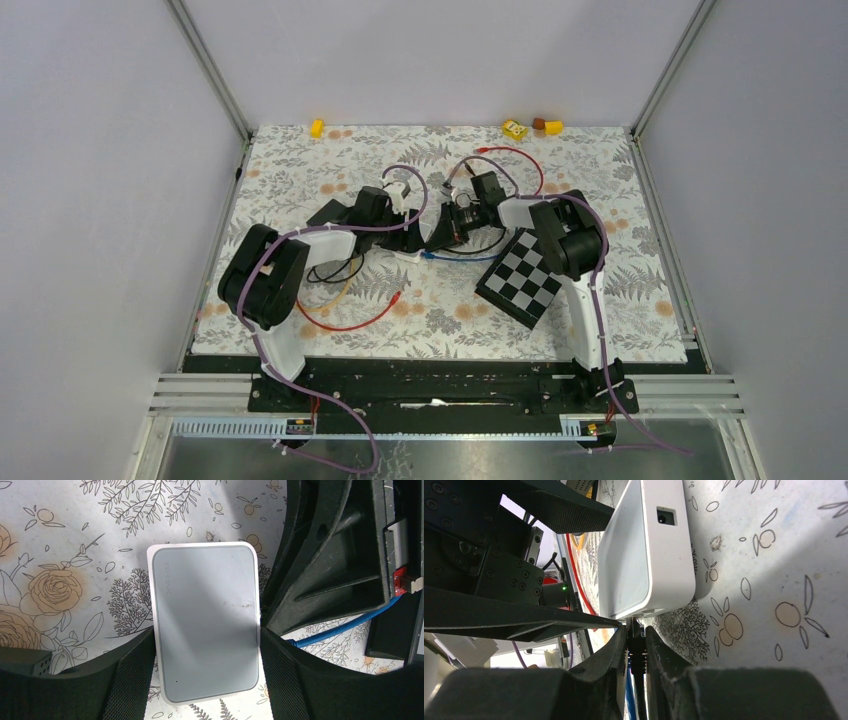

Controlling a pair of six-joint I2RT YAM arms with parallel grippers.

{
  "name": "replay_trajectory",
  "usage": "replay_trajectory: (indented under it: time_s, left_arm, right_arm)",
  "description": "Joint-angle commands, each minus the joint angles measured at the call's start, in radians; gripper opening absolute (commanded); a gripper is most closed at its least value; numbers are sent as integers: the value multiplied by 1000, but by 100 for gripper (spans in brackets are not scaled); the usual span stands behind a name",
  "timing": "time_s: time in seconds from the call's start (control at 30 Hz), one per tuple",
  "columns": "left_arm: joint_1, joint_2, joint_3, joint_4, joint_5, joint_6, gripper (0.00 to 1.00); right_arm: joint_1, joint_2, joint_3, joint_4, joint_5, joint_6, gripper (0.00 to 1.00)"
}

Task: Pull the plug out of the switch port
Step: Pull the connector from the switch port.

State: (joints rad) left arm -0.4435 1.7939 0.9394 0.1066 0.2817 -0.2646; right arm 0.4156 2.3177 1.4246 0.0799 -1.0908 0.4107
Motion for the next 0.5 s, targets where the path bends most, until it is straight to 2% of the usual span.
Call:
replay_trajectory:
  time_s: [0.0,0.13,0.27,0.37,0.47]
  left_arm:
    - [16,-12,-28,-21,-12,-2,0]
    - [16,-8,-28,-21,-10,4,0]
    - [15,-6,-28,-22,-9,4,0]
    - [16,-6,-27,-21,-15,1,0]
    - [15,-7,-25,-21,-23,-7,0]
  right_arm:
    - [2,-10,69,-128,22,-116,0]
    - [-15,28,158,-285,22,-212,0]
    - [-17,40,191,-339,15,-237,0]
    - [-14,33,168,-305,9,-199,0]
    - [-6,-4,69,-118,14,-66,0]
